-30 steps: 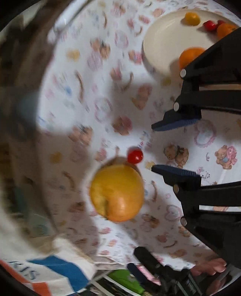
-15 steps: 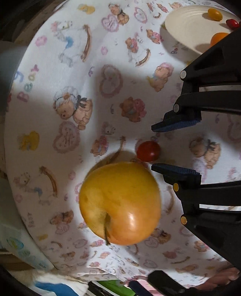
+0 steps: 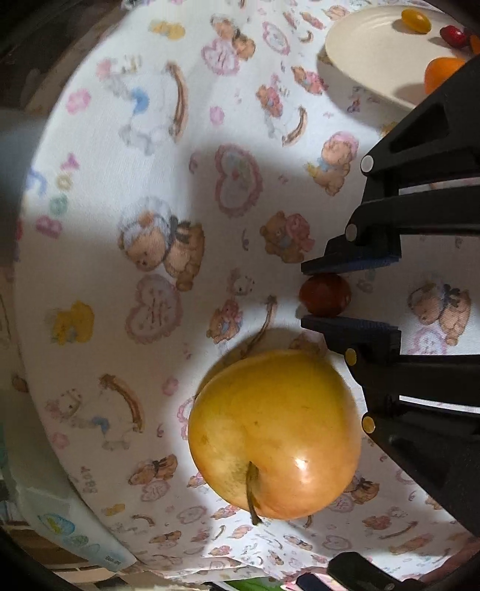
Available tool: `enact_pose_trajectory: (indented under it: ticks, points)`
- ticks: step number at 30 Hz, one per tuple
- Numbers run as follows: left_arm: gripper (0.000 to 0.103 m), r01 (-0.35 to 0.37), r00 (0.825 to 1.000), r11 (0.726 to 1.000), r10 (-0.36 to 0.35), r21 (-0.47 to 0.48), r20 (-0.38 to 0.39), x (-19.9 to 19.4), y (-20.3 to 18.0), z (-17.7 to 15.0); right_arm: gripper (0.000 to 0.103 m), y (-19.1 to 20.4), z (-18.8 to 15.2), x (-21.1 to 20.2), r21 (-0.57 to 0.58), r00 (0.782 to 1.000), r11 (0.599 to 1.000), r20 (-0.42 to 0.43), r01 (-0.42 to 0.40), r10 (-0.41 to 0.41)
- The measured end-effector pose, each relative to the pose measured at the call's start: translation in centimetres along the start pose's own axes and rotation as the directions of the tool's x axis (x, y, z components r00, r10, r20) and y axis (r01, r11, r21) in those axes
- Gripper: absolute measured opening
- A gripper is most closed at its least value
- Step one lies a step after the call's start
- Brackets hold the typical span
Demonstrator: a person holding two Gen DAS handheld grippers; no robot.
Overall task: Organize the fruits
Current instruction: 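Close the right tool on the cherry tomato beside the apple, then lower the left tool around the large yellow apple and close it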
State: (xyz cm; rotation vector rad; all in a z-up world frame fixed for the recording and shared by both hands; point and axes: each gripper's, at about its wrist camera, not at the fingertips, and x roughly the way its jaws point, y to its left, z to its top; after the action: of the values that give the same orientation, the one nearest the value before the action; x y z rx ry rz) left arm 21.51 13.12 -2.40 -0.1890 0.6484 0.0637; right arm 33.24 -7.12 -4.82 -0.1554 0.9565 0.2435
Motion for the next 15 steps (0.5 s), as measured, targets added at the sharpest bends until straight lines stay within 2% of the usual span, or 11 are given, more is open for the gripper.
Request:
enact_pose_trajectory:
  ticks: [6, 9, 15]
  points:
    - [0.102, 0.013, 1.0, 1.0, -0.013, 0.014, 0.021, -0.4, -0.3, 0.0, 0.022, -1.1, -0.9, -3.8, 0.038, 0.995, 0.999, 0.1, -0.007, 0.003]
    - [0.102, 0.01, 0.999, 1.0, -0.011, 0.023, 0.037, -0.8, -0.6, -0.1, 0.022, -1.4, -1.4, -6.0, 0.042, 0.981, 0.999, 0.189, 0.029, -0.036]
    - [0.102, 0.02, 0.997, 0.998, -0.024, 0.056, 0.067, -1.5, -1.2, -0.1, 0.022, -2.7, -2.8, -8.8, 0.097, 0.954, 0.994, 0.291, 0.048, -0.074]
